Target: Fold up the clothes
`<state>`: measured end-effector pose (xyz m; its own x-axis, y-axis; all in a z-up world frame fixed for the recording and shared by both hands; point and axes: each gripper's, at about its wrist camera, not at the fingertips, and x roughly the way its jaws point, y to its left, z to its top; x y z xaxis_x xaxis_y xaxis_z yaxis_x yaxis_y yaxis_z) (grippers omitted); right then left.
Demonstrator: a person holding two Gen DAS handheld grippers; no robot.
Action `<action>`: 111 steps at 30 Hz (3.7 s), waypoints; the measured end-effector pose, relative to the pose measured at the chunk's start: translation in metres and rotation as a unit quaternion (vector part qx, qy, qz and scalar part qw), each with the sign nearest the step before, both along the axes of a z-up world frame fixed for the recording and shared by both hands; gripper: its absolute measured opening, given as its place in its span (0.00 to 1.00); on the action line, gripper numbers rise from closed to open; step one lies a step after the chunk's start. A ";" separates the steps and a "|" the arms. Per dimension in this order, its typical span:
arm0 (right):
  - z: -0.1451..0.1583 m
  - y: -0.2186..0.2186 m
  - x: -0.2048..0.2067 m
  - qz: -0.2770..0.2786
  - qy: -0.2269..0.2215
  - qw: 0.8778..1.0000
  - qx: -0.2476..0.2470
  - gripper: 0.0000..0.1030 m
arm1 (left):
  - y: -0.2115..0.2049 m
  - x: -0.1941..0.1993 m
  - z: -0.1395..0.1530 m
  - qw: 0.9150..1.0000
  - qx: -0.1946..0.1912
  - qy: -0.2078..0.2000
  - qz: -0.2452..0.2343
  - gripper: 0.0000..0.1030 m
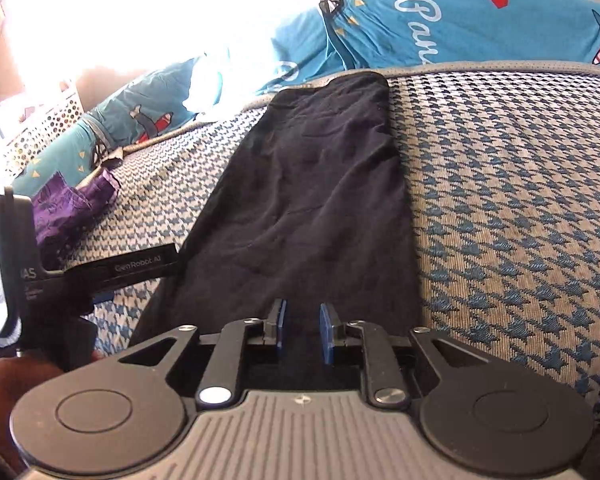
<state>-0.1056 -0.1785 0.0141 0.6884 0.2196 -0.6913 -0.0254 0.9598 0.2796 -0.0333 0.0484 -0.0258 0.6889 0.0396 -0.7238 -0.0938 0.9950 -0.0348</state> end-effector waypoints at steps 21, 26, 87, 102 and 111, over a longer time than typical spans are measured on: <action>-0.018 0.012 -0.014 0.034 -0.027 0.996 -0.072 0.19 | 0.002 -0.030 -0.002 1.000 0.006 0.002 -0.012 1.00; -0.017 0.011 -0.016 0.036 -0.026 0.996 -0.071 0.19 | 0.003 -0.034 0.000 1.000 0.002 0.003 -0.008 1.00; -0.010 -0.060 0.165 0.152 0.002 0.983 -0.102 0.24 | -0.036 0.142 0.005 0.993 -0.002 0.067 -0.097 1.00; -0.002 -0.073 0.170 0.144 0.029 0.985 -0.090 0.28 | -0.044 0.141 0.004 0.994 0.023 0.062 -0.092 1.00; 0.010 -0.093 0.185 0.105 0.014 0.994 -0.019 0.31 | -0.052 0.138 0.012 0.993 0.054 0.042 -0.094 1.00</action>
